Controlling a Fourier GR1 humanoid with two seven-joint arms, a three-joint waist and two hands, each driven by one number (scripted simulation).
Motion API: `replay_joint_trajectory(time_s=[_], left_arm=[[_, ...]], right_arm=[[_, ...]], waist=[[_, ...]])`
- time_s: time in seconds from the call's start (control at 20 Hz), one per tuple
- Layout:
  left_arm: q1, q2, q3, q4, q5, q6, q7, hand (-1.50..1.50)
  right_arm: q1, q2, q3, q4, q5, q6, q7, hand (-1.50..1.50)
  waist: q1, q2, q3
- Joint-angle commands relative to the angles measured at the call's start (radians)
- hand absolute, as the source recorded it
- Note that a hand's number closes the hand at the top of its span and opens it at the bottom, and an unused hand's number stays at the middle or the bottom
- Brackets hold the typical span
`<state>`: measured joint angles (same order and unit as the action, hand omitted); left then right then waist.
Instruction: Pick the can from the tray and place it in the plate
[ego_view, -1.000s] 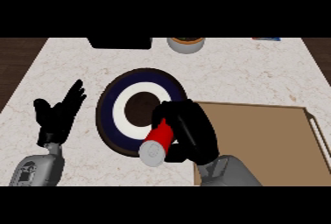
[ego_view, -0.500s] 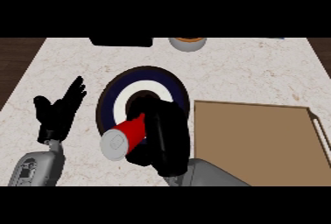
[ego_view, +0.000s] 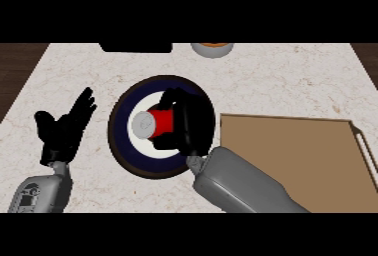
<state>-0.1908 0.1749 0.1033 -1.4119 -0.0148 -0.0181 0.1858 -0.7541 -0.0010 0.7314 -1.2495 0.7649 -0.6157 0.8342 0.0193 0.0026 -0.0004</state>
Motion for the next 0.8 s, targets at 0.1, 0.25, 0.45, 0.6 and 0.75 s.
replay_joint_trajectory(time_s=[0.1,0.25,0.45,0.6,0.75], left_arm=[[0.035,-0.015,-0.010,-0.002,0.005,-0.015,-0.035,0.00],[0.047,0.004,0.007,-0.011,0.007,-0.018,-0.037,0.00],[0.009,-0.022,-0.017,-0.015,-0.016,0.012,0.005,0.00],[0.027,-0.003,0.010,0.005,0.011,-0.022,-0.034,0.00],[0.002,-0.007,0.015,-0.010,0.015,-0.004,0.010,0.00]], right_arm=[[0.009,0.001,-0.013,0.176,-0.119,0.100,-0.154,1.50],[0.065,0.001,-0.151,0.147,-0.335,0.120,-0.266,1.50],[-0.003,0.001,-0.176,0.286,-0.402,0.213,-0.465,-1.50],[0.025,0.001,-0.211,0.329,-0.399,0.132,-0.632,-1.50],[0.025,0.001,-0.190,0.248,-0.400,0.024,-0.691,-1.50]], waist=[[-0.002,0.002,0.000],[0.001,0.004,0.001],[-0.004,0.002,0.001],[-0.008,0.001,0.001],[-0.008,0.000,0.001]])
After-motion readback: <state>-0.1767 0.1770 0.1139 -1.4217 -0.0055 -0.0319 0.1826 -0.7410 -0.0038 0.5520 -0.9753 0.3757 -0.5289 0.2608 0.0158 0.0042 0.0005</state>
